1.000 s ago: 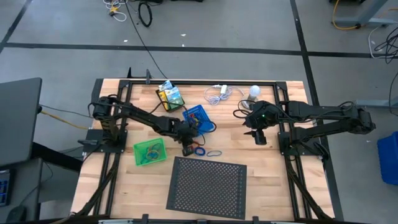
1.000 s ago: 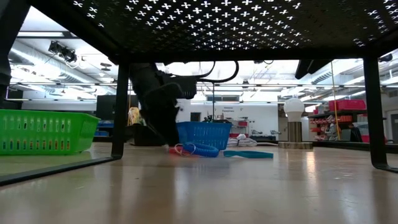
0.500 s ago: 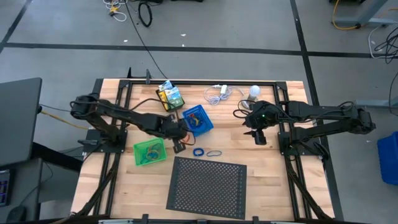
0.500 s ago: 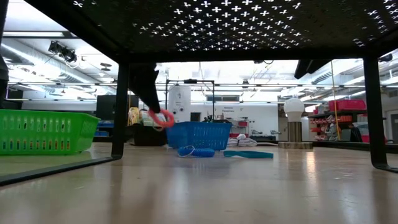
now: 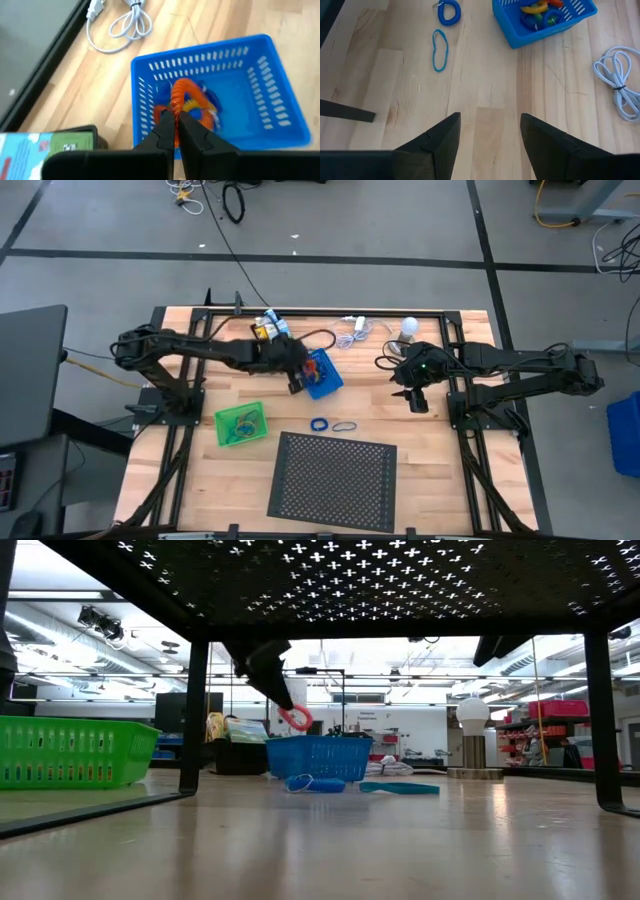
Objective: Pick & Place Office Desk Supplies
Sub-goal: Put the orange key band into the blue bin, then put the blue key band into the blue bin
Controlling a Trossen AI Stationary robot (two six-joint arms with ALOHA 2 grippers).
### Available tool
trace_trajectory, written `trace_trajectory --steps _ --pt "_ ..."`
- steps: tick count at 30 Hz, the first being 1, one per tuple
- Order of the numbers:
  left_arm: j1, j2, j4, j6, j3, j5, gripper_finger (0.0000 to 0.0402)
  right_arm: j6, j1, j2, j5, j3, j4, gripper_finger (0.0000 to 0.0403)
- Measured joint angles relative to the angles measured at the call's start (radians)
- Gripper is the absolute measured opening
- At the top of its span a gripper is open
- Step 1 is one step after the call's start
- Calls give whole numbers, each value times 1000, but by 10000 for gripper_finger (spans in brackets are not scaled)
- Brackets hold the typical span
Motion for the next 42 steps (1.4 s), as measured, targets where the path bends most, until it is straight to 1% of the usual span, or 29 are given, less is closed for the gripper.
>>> trace_trajectory --steps 3,6,8,10,16,20,23,26,30,33,37,42 --pt "48 27 -3 19 0 54 9 0 0 0 0 0 0 215" --pt "67 51 5 30 0 140 9 0 0 0 0 0 0 215" --pt "64 58 21 28 0 170 22 0 0 0 0 0 0 215" --pt "57 58 44 37 0 187 53 -1 0 0 0 0 1 215" --pt "27 52 85 81 1 191 170 0 0 0 0 0 1 215" --pt "8 52 32 82 29 203 240 3 0 0 0 0 -2 215" --pt "-17 51 -61 72 68 212 267 8 0 0 0 0 -8 215" --pt "-59 51 -169 44 103 212 271 19 0 0 0 0 -16 215" --pt "-121 50 -259 -4 114 175 256 23 0 0 0 0 -32 215" --pt "-154 50 -251 -53 106 203 246 27 0 0 0 0 -31 215" --pt "-190 53 -195 -105 81 226 241 30 0 0 -1 0 -31 215" --pt "-200 54 -123 -164 25 280 241 30 0 0 -4 0 -31 215"
